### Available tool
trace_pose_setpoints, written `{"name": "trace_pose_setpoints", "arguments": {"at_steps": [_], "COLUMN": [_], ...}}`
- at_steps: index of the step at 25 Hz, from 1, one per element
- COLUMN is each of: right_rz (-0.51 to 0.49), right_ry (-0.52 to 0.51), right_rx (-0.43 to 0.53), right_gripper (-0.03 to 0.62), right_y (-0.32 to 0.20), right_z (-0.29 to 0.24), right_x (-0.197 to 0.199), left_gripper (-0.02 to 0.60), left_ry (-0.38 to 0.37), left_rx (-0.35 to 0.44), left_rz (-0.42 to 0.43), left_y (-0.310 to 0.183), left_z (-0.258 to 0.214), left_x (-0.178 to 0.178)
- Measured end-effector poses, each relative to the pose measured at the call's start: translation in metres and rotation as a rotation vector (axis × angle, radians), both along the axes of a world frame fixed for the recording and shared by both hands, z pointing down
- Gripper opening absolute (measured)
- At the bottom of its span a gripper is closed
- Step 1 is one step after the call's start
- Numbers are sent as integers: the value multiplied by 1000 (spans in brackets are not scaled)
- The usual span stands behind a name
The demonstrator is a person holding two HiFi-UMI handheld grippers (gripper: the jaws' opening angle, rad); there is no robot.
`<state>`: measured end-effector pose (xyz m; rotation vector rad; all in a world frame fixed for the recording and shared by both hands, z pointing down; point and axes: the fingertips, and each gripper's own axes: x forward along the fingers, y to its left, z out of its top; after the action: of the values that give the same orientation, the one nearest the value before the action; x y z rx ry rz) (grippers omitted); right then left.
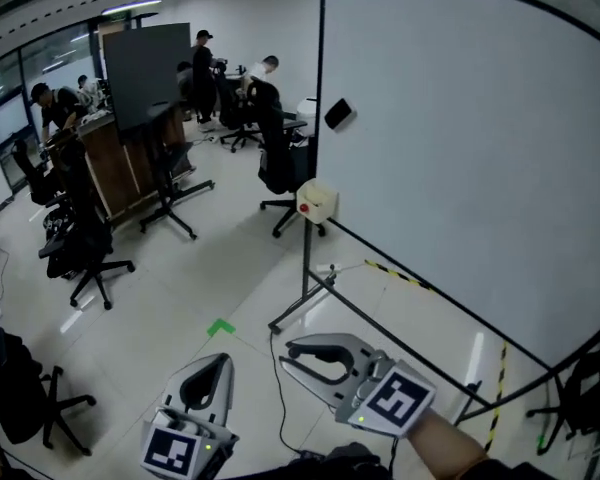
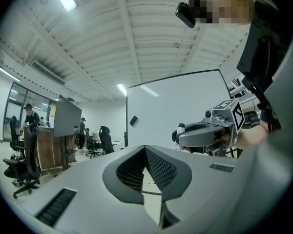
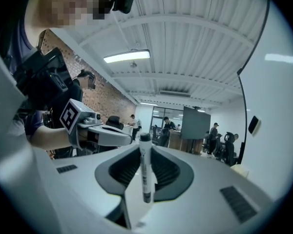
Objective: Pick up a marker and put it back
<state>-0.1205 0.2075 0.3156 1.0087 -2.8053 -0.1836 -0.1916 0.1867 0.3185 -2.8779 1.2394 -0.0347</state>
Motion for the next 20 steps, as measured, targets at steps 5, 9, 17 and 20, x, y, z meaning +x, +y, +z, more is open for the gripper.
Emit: {"name": "trace_pose_setpoints", "arguments": {"at_steps": [5, 9, 17, 20], "right_rz": [62, 94, 65, 25], "right_ry": [-4, -35, -92, -95], "right_rx": [-9, 3, -22, -29], "right_gripper": [92, 92, 92, 92], "right_y": [-8, -28, -94, -118], "right_z": [4, -1, -2, 3], "right_x": [5, 19, 78, 97], "left_gripper": [-2, -2, -2, -2], "left_ry": [-17, -37, -92, -105], "left_rx": [-7, -14, -35, -42], "left_rz": [73, 104, 63, 24], "left_y": [-16, -33, -91, -113], "left_z": [3, 4, -1, 3], "left_x": [7, 20, 74, 94]}}
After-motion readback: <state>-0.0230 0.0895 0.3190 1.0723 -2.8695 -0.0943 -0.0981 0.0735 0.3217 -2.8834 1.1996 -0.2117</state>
